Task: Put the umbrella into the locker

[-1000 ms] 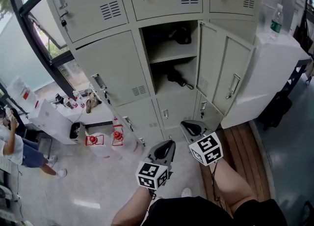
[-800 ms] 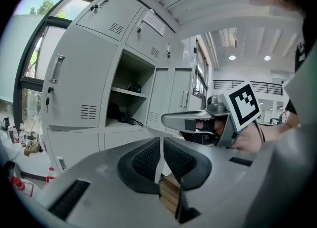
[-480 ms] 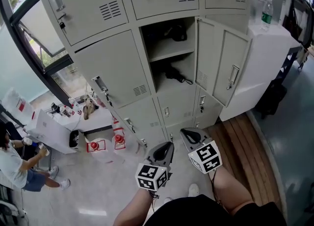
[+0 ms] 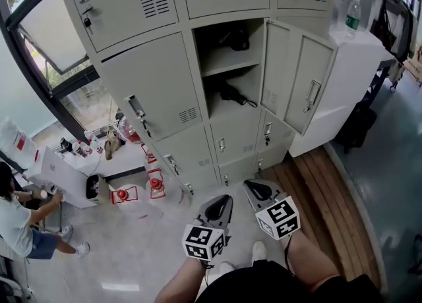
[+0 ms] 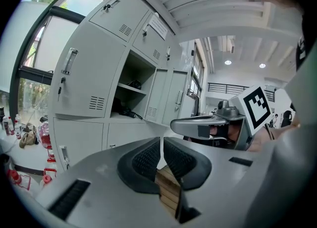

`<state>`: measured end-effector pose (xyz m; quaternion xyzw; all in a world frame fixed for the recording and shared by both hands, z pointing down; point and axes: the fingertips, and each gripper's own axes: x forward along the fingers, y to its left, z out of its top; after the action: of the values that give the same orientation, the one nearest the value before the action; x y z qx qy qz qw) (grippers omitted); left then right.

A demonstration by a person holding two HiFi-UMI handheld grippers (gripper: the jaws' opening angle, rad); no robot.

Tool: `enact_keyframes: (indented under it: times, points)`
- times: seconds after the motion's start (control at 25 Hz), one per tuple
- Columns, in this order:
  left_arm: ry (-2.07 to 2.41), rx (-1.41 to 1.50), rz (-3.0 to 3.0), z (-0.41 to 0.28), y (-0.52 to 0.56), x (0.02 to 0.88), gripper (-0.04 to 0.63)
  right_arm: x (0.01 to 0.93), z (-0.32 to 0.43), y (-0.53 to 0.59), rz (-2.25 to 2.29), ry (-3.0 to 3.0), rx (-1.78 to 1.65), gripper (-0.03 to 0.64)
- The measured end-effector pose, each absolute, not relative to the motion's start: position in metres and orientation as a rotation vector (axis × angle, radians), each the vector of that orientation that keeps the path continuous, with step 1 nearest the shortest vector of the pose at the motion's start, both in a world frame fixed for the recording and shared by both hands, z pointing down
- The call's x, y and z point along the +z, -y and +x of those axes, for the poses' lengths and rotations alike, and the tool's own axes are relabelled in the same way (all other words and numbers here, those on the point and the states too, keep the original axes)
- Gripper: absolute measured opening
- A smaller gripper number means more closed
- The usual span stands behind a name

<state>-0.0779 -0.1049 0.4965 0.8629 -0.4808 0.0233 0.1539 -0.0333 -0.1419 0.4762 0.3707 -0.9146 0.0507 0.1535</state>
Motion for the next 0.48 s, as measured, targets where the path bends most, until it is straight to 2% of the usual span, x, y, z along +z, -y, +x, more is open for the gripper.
enact_keyframes:
  times: [0.48]
  points:
    - [1.371, 0.03, 2.516, -0.087, 0.076, 0.482, 0.032, 0.47, -0.046, 0.106, 1.082, 2.627, 0.122, 0.054]
